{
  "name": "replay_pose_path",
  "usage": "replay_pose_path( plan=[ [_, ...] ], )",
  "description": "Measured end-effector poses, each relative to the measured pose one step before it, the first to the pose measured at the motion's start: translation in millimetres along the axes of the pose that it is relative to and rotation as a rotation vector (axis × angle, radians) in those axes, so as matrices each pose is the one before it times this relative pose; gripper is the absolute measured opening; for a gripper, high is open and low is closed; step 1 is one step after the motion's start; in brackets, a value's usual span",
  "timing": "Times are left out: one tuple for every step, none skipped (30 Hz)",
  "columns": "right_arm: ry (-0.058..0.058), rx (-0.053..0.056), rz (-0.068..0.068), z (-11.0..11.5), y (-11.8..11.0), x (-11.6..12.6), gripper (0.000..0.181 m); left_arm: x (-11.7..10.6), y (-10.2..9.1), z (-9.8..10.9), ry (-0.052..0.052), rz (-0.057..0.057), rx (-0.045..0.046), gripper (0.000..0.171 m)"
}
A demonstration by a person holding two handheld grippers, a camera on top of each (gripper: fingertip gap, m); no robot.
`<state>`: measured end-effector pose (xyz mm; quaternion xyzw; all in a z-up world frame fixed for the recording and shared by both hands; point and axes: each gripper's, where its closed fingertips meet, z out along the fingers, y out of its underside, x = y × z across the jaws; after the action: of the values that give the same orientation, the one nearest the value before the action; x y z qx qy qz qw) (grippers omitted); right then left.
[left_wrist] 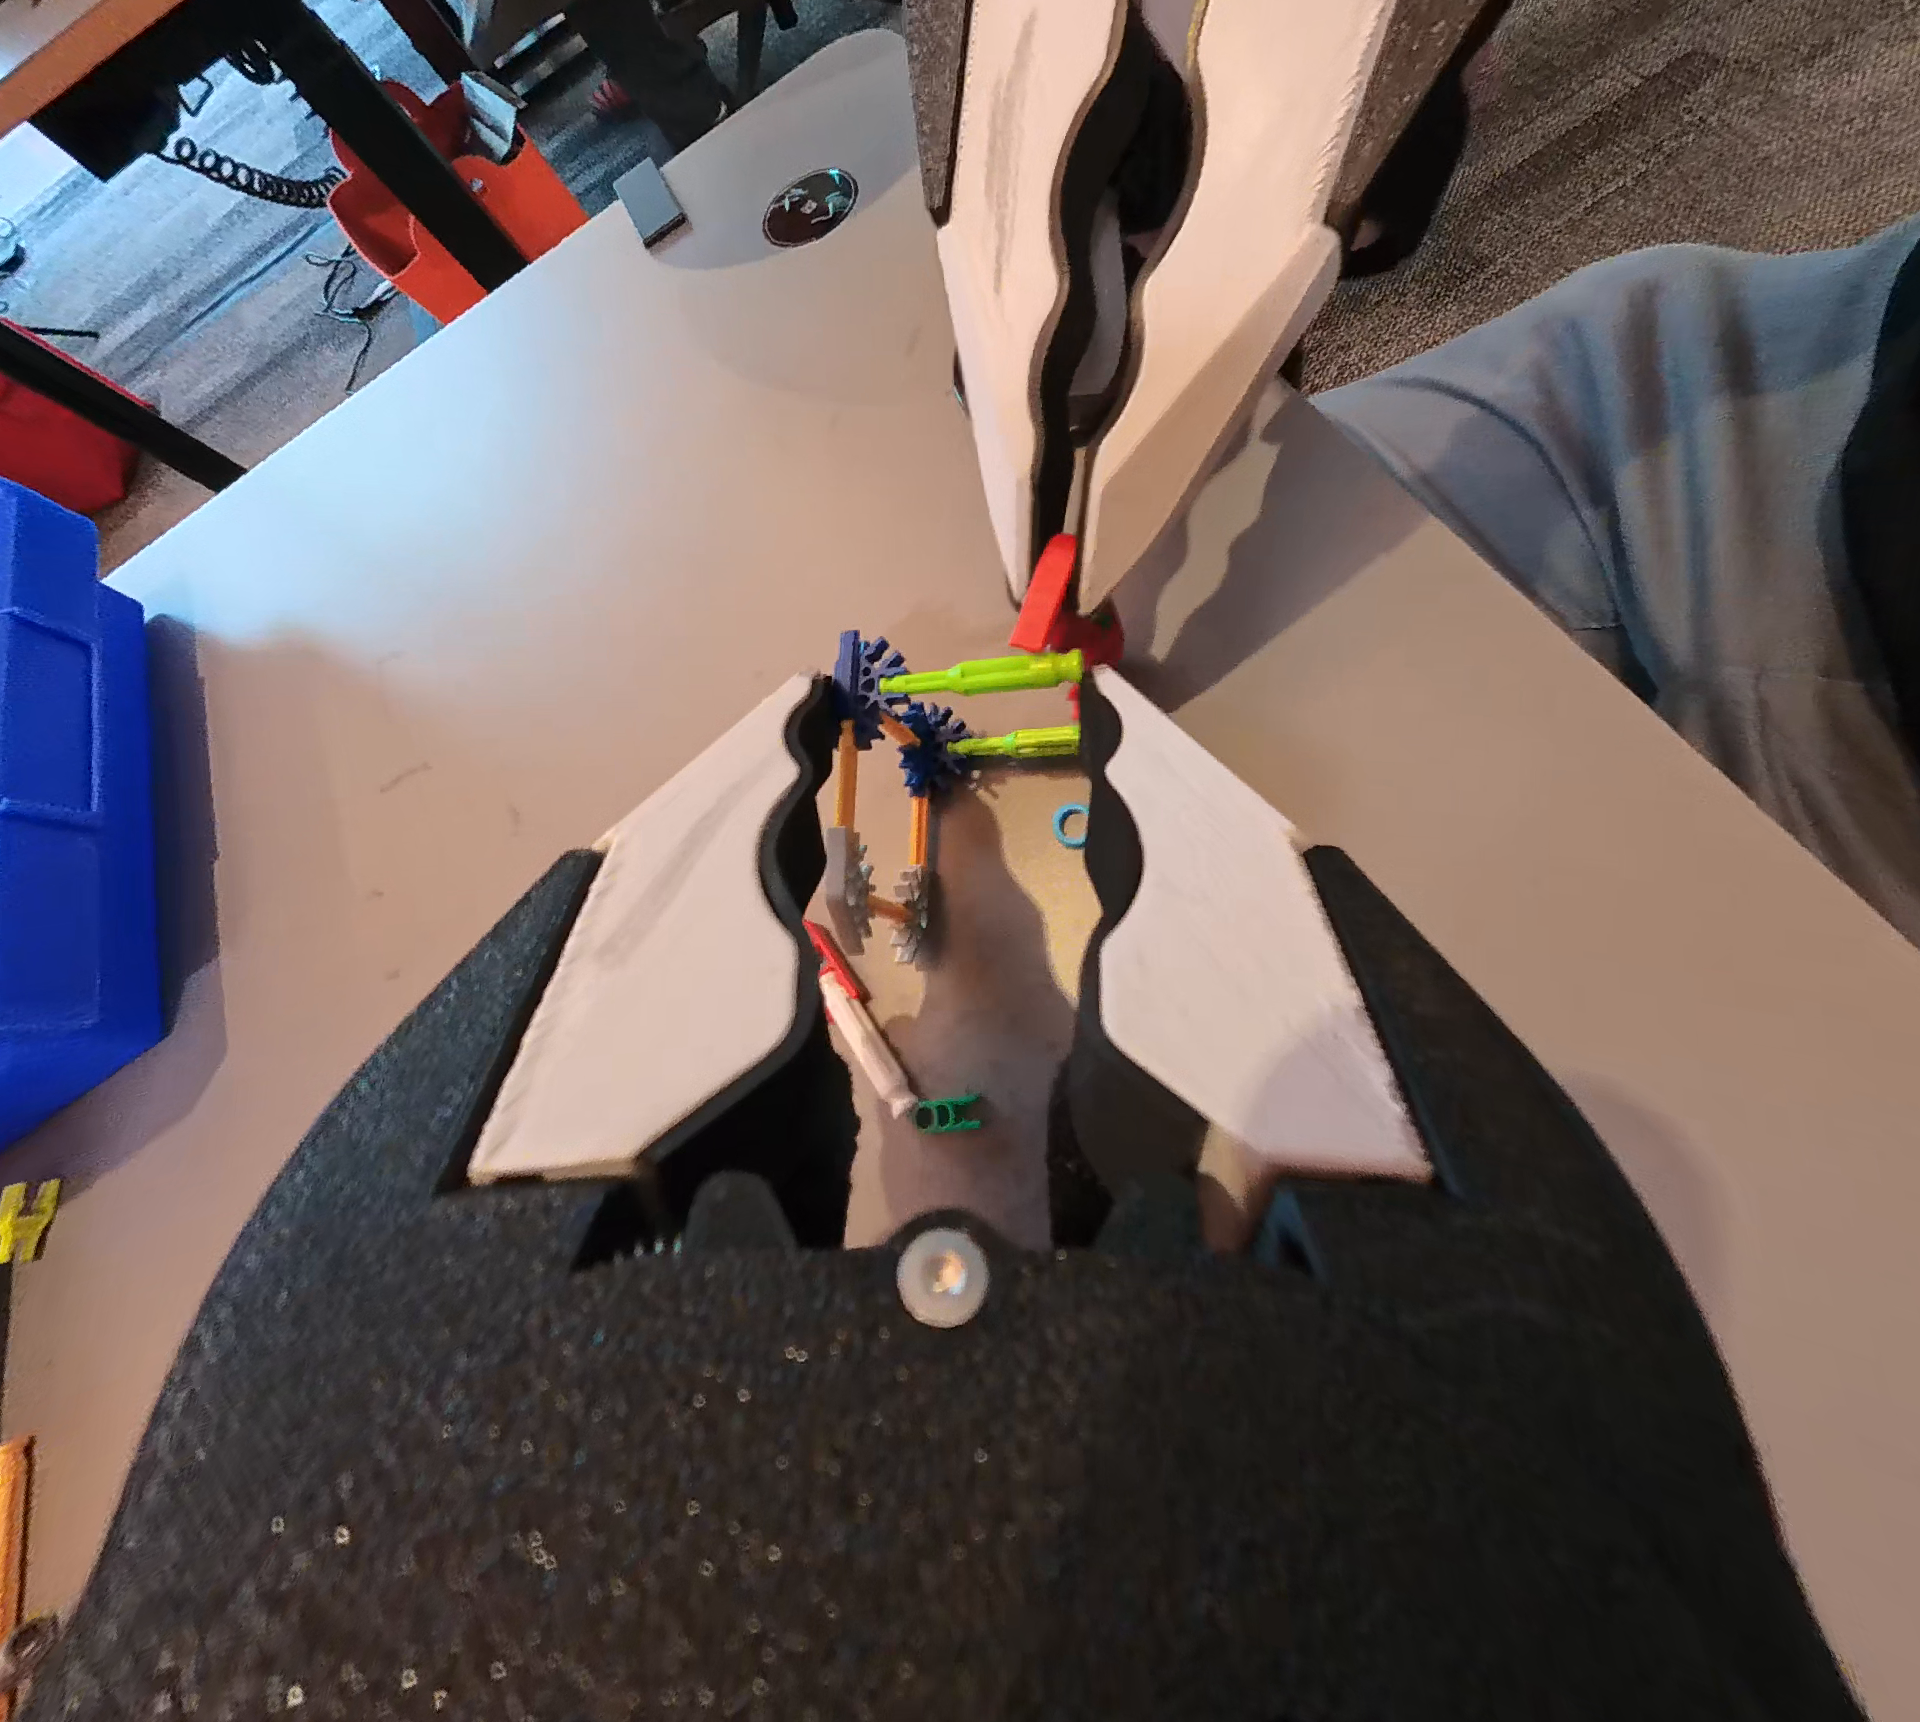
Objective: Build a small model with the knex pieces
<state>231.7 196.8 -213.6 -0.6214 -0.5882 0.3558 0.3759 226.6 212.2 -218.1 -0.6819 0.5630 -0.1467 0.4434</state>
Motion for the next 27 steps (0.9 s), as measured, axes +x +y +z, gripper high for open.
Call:
replay_pose_path(
  plan=[
    [-0.0145, 0.004, -0.0006, -0.6, -0.33, -1.44, 0.005, -0.01, 0.28, -0.44, 0.0047, -0.0007, 0.00206, 0.044],
    [-0.0156, 0.0038, -0.0034, -0.46, -0.39, -1.92, 0.004, 0.02, 0.31, -0.37, 0.0038, -0.0007, 0.00193, 0.044],
    [-0.0173, -0.0018, -0.0039, 0.03, 0.4, -2.24, 0.005, 0.4, -0.44, -0.27, 0.0048, 0.0008, 0.00666, 0.044],
    [-0.0095, -0.0045, -0.0034, 0.26, 0.44, -0.89, 0.005, 0.4, 0.23, 0.15, 0.0032, 0.0009, 0.00196, 0.044],
    [-0.0045, -0.005, -0.0024, 0.35, 0.33, -0.26, 0.005, 1.01, -0.07, 0.16, 0.0059, 0.0034, 0.00354, 0.044],
    [-0.0055, -0.0064, -0.0064, 0.57, 0.47, -0.8, 0.004, 1.52, -0.39, 0.16, 0.0094, 0.0045, 0.0038, 0.044],
    [-0.0004, -0.0048, -0.0094, 0.33, 0.21, -0.08, 0.004, 0.76, -0.13, 0.3, 0.0018, 0.0086, 0.00017, 0.044],
    [0.0037, -0.0024, -0.0036, 0.13, 0.06, 0.88, 0.005, -0.46, 0.18, -0.05, -0.0041, 0.0083, -0.00181, 0.044],
    [-0.0038, -0.0012, 0.0021, -0.06, 0.04, 0.02, 0.005, 0.38, -0.23, 0.02, 0.0035, 0.0012, 0.00106, 0.044],
    [-0.007, -0.0008, -0.0015, 0.03, 0.07, -0.87, 0.005, 1.17, -0.36, -0.12, 0.0084, -0.0006, 0.00381, 0.044],
    [-0.0044, -0.0006, -0.0021, -0.04, 0.09, -0.56, 0.005, 0.45, -0.12, -0.24, 0.0033, 0.0025, 0.0025, 0.044],
    [-0.0052, -0.0006, 0.0016, -0.06, 0.09, -0.34, 0.005, 0.18, -0.1, 0.06, 0.0005, 0.0015, 0.00119, 0.044],
    [-0.0083, -0.0005, 0.0019, -0.15, 0.12, -0.5, 0.004, 0.62, -0.35, 0.18, 0.0042, -0.0005, 0.00252, 0.044],
    [-0.0077, -0.0008, -0.0038, -0.24, 0.21, -0.61, 0.004, 0.81, -0.31, 0.13, 0.0047, 0.0037, 0.0036, 0.044],
    [-0.0051, -0.0016, -0.0079, -0.24, 0.19, -0.46, 0.004, 0.36, -0.36, 0.23, 0.0026, 0.0034, 0.00261, 0.044],
    [-0.0071, -0.0012, -0.0078, -0.25, 0.26, -0.55, 0.004, 0.68, -0.46, 0.28, 0.0042, 0.0005, 0.00382, 0.043],
    [-0.0118, 0.0003, -0.0075, -0.57, 0.17, -0.97, 0.004, 1.21, -0.66, 0.26, 0.0068, 0.0033, 0.00602, 0.043],
    [-0.0098, 0.0004, -0.007, -0.42, 0.19, -0.82, 0.004, 1.03, -0.56, 0.22, 0.0048, 0.0054, 0.00431, 0.044],
    [-0.0049, -0.0006, -0.0075, -0.36, 0.14, -0.09, 0.004, -0.28, 0.01, 0.24, 0.0006, -0.0042, 0.00081, 0.044],
    [-0.0054, -0.0015, -0.005, -0.2, 0.15, 0.09, 0.005, -0.12, -0.03, 0.17, 0.0026, -0.0033, 0.00193, 0.044],
    [-0.0061, -0.0011, -0.005, -0.02, 0.12, -0.19, 0.005, 0.03, 0.0, -0.14, 0.0034, 0.002, 0.00227, 0.044],
    [-0.0048, -0.0006, -0.0076, 0.16, -0.03, -0.41, 0.005, -0.17, 0.18, -0.19, 0.0018, 0.0037, 0.00007, 0.044],
    [-0.0025, 0.0001, -0.0073, 0.0, -0.02, -0.54, 0.005, 0.1, 0.05, -0.13, 0.0031, 0.0011, 0.00007, 0.044],
    [-0.0012, 0.0007, -0.0024, -0.05, 0.07, -0.23, 0.005, 0.17, -0.1, 0.0, 0.0022, 0.0016, 0.00113, 0.044],
    [-0.0021, 0.0006, 0.0006, -0.16, 0.03, -0.17, 0.005, 0.13, -0.13, 0.17, 0.0006, 0.0029, 0.00194, 0.044],
    [-0.0021, 0.0006, -0.0012, -0.12, 0.01, -0.34, 0.005, 0.47, -0.15, -0.1, 0.0021, -0.0006, 0.0018, 0.044],
    [0.0002, 0.0002, -0.0017, 0.18, 0.0, -0.14, 0.005, 0.3, -0.08, -0.04, 0.0009, 0.0003, 0.00044, 0.044]
  ],
)
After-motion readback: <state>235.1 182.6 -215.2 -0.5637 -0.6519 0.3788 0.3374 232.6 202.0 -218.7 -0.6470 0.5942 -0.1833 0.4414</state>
